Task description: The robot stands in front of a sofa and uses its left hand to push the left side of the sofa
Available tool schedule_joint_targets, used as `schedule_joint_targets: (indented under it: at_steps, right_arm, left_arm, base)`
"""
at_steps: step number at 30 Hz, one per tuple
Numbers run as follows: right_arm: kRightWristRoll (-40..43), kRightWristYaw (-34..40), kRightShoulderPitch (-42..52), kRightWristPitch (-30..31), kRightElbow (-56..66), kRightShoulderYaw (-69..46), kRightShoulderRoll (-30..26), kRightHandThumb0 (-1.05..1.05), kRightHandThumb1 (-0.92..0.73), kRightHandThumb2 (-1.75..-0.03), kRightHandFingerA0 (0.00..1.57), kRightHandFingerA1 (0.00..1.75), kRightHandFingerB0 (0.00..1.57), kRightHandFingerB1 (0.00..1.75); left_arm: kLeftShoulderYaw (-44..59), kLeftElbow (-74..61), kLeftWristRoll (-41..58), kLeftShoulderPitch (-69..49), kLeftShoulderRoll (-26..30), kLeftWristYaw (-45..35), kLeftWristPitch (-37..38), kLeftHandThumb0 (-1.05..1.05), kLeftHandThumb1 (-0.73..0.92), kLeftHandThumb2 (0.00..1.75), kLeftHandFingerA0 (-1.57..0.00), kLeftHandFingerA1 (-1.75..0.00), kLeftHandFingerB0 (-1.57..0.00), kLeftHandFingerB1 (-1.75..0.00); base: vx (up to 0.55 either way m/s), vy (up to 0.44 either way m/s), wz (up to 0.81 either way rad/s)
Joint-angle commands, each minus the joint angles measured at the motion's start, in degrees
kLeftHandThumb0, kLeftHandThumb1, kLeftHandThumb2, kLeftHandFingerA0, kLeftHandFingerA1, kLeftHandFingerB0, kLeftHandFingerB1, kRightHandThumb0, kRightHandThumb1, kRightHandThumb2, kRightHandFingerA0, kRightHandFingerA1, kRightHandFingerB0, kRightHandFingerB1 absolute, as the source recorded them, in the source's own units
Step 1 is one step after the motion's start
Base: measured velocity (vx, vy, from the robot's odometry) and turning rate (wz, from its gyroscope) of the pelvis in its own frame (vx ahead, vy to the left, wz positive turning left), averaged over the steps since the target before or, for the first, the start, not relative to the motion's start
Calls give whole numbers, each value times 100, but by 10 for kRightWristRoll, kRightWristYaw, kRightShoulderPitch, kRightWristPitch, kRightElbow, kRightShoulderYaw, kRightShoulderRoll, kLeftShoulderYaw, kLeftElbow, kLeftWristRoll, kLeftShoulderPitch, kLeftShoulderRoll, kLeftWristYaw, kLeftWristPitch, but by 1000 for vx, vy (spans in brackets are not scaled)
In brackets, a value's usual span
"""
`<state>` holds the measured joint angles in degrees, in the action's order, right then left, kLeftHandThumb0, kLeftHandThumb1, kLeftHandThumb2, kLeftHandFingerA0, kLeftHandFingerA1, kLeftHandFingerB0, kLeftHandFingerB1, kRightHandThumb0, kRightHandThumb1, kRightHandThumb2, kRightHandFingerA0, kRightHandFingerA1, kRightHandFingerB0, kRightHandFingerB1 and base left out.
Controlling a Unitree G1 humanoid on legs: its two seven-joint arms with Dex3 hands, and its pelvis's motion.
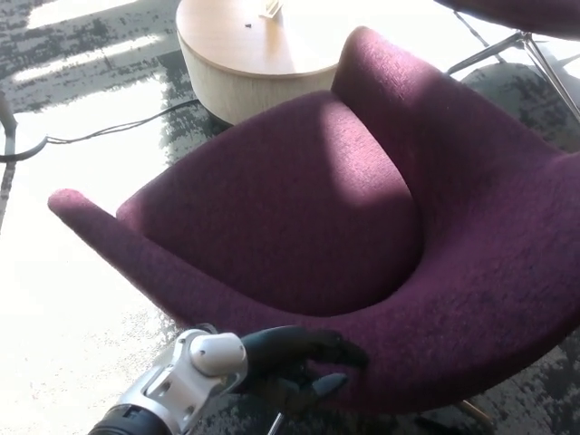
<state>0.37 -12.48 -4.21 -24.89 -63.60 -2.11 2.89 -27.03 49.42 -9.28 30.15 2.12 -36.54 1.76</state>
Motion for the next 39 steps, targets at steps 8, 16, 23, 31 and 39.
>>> schedule_joint_targets:
  at_steps: [8,16,23,31,39]
  right_arm:
    - [-2,14,1,-16,-23,-10,-5,-75,-79,-65,40,33,37,32]
    - [-11,19,1,-18,-26,-2,-9,-80,-74,-70,41,36,34,33]
    - [-12,23,4,-20,-23,-3,-8,-72,-65,-103,41,53,21,43]
    - [-23,27,6,-29,-22,7,-13,-79,-72,-74,42,38,32,35]
    - [-14,24,8,-24,-23,-2,-10,-71,-79,-65,47,35,38,33]
  left_arm:
    - [30,-28,-12,-40,77,-23,11,-40,31,102,-2,-52,0,-49]
    - [53,-6,-2,-51,124,-30,32,-102,89,67,-7,-40,-13,-29]
    - [94,47,11,-46,156,-31,72,-91,65,114,0,-51,-10,-39]
    - [168,112,36,-41,193,-25,96,-102,68,111,-4,-55,-6,-40]
    - [243,166,64,-61,221,2,117,-105,91,69,-2,-57,-5,-44]
  base:
    - [0,0,0]
    - [0,0,0]
    - [0,0,0]
    - [0,0,0]
    - [0,0,0]
